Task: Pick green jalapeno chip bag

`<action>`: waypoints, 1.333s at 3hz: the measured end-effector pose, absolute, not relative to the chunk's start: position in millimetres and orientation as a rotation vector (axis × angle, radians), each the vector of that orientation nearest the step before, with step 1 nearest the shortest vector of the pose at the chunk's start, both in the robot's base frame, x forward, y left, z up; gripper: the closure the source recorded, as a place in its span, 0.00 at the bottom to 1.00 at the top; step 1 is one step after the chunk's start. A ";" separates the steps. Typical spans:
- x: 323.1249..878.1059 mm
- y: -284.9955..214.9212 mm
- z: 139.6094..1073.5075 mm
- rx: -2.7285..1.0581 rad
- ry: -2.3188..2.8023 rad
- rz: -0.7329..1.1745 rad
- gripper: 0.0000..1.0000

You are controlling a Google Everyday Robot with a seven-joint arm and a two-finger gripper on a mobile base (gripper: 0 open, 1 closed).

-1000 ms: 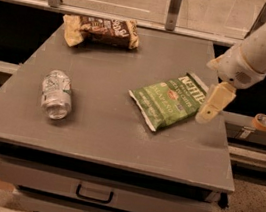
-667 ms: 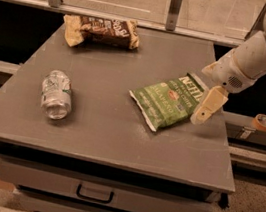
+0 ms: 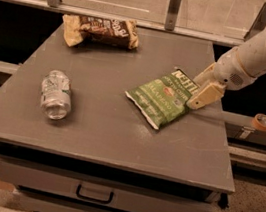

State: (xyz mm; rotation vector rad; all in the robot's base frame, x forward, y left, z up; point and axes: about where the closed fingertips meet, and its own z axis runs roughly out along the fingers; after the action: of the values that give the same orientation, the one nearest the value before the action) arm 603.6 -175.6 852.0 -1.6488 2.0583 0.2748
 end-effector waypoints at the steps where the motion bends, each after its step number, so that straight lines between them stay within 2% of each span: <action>1: 603.2 -171.3 868.9 -1.642 2.022 0.274 0.64; 2: 596.1 -165.4 872.4 -1.647 2.013 0.293 0.88; 3: 587.1 -158.3 874.1 -1.678 2.016 0.311 0.86; 4: 588.3 -158.0 873.1 -1.679 2.010 0.312 0.62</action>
Offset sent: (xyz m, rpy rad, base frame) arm -0.0173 0.0134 0.0263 0.0428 -0.0173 0.0247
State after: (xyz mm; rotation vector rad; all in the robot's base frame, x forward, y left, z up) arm 588.3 -158.0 873.1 -1.6789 2.0098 0.3121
